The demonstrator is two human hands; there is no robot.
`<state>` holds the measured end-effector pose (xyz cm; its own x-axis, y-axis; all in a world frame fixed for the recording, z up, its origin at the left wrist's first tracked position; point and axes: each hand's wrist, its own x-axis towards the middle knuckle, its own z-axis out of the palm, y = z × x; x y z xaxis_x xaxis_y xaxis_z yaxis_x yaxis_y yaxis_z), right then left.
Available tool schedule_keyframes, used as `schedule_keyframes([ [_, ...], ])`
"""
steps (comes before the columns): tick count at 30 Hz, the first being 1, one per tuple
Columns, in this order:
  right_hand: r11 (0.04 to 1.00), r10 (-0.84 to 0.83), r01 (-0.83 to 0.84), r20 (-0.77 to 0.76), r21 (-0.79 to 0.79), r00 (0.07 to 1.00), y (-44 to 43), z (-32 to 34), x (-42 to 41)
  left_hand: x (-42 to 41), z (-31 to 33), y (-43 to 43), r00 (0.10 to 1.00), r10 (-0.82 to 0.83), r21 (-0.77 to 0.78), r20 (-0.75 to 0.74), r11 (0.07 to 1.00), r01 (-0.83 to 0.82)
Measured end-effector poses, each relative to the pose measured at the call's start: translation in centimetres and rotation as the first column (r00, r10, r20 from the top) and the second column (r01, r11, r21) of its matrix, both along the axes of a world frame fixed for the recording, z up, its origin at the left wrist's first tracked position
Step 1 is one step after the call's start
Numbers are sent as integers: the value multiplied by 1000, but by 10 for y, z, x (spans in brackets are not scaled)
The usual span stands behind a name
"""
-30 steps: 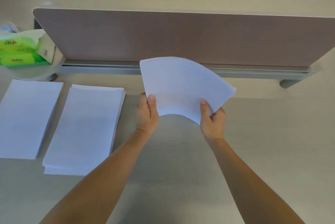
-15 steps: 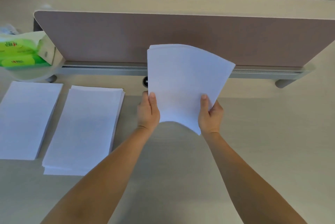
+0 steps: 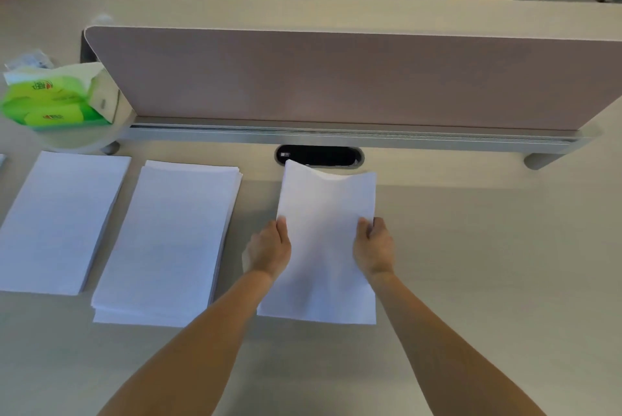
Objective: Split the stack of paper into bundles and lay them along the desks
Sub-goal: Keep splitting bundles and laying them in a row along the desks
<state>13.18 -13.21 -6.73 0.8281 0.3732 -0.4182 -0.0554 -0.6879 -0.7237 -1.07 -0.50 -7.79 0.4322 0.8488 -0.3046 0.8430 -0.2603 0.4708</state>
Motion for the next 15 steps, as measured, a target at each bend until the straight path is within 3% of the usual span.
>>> schedule_keyframes([
  [9, 984, 90, -83, 34, -158, 995, 11, -12, 5, -1, -8, 10, 991, -20, 43, -129, 999, 26],
  [15, 882, 290, -218, 115, -418, 950, 8, -12, 17, 4, -13, 23, 977, -86, -3, -196, 996, 87],
])
